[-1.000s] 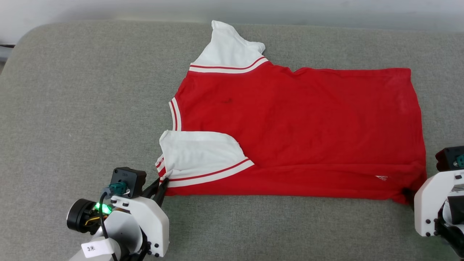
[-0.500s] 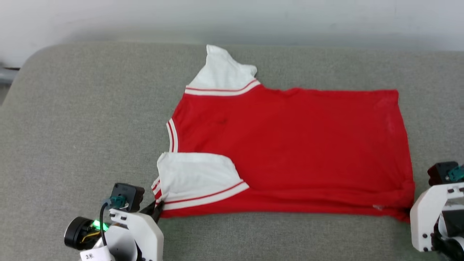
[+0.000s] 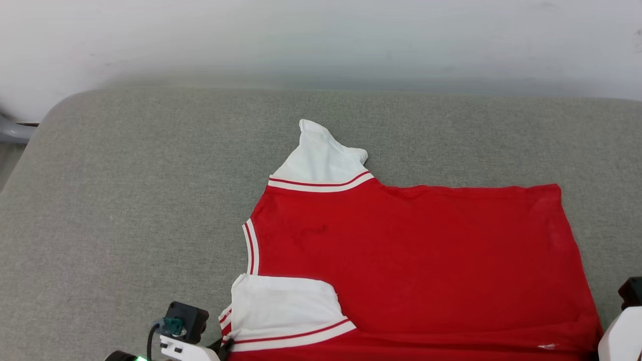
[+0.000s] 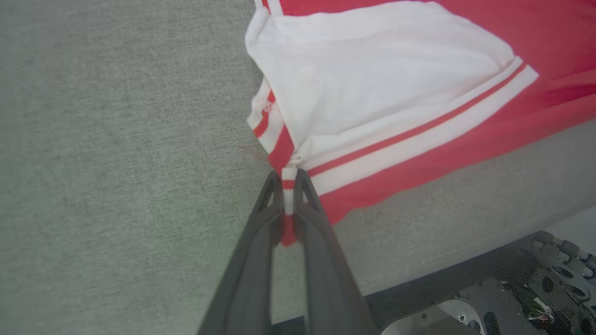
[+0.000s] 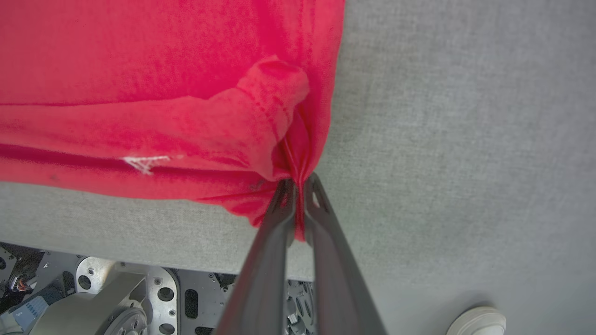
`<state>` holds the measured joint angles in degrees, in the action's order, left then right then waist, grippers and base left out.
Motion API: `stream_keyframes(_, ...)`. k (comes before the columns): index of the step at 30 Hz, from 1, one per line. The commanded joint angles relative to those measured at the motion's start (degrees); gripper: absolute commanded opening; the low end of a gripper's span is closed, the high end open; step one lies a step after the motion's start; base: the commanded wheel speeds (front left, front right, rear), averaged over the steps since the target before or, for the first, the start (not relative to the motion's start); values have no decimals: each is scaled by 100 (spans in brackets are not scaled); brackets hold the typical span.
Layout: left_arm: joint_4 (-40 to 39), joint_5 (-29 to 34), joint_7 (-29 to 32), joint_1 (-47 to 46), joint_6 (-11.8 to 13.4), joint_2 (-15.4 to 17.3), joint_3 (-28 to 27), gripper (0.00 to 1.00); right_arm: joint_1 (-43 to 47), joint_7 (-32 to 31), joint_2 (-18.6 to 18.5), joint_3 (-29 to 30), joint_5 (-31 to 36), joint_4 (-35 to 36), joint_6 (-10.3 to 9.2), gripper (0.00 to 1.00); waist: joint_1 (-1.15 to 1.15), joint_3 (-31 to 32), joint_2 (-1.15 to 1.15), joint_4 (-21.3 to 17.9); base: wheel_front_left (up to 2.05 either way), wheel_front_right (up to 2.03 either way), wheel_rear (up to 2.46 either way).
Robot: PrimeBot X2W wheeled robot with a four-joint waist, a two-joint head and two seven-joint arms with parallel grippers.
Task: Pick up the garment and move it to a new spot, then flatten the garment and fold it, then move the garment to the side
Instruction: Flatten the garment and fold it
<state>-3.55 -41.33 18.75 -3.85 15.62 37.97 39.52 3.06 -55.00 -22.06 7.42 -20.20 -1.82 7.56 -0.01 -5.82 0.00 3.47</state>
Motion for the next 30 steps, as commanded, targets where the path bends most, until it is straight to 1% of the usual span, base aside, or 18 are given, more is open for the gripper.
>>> stream_keyframes(1,125,-22,-22,39,-21,0,5,0,161,-102,45,130,26,49,-15,0,1,-66,0,1,0,0,0)
stream_keyframes(4,321,-24,-67,-36,-132,-122,86,0,249,-125,157,170,80,44,-14,0,1,-154,0,-2,0,0,0)
stream_keyframes(8,624,-32,-180,-158,-268,-294,158,0,198,44,288,156,161,-94,-14,0,1,-257,0,2,0,0,0)
stream_keyframes(15,1049,-39,-310,-295,-435,-465,216,0,6,271,383,20,215,-366,-13,0,1,-348,0,-9,0,0,0)
stream_keyframes(16,1102,-44,-319,-318,-465,-485,225,9,-31,307,377,-8,213,-405,-13,0,1,-351,0,-10,0,0,0)
stream_keyframes(17,1146,-47,-329,-338,-483,-499,233,22,-63,346,362,-39,211,-440,-13,0,1,-348,0,-10,0,0,0)
stream_keyframes(18,1187,-47,-335,-350,-506,-508,241,37,-96,383,350,-68,210,-480,-13,0,1,-340,0,-11,0,0,0)
stream_keyframes(19,1218,-46,-342,-355,-517,-514,248,48,-125,426,338,-93,213,-515,-13,0,1,-328,0,-12,0,0,0)
stream_keyframes(20,1241,-39,-355,-365,-528,-518,253,78,-142,486,330,-102,216,-547,-13,0,1,-308,0,-13,0,0,0)
stream_keyframes(21,1251,-30,-367,-369,-532,-514,258,100,-159,546,320,-117,224,-572,-13,35,1,-280,0,-15,0,0,0)
stream_keyframes(22,1252,-26,-370,-366,-530,-505,255,100,-178,600,309,-129,216,-587,-13,100,1,-249,0,-15,0,0,0)
stream_keyframes(26,1148,-1,-452,-292,-453,-425,206,100,-202,817,269,-136,158,-555,-11,100,1,-96,0,-33,0,0,0)
stream_keyframes(30,774,10,-550,-222,-280,-281,60,100,-254,1019,251,-100,26,-287,-11,100,1,62,0,-106,0,0,0)
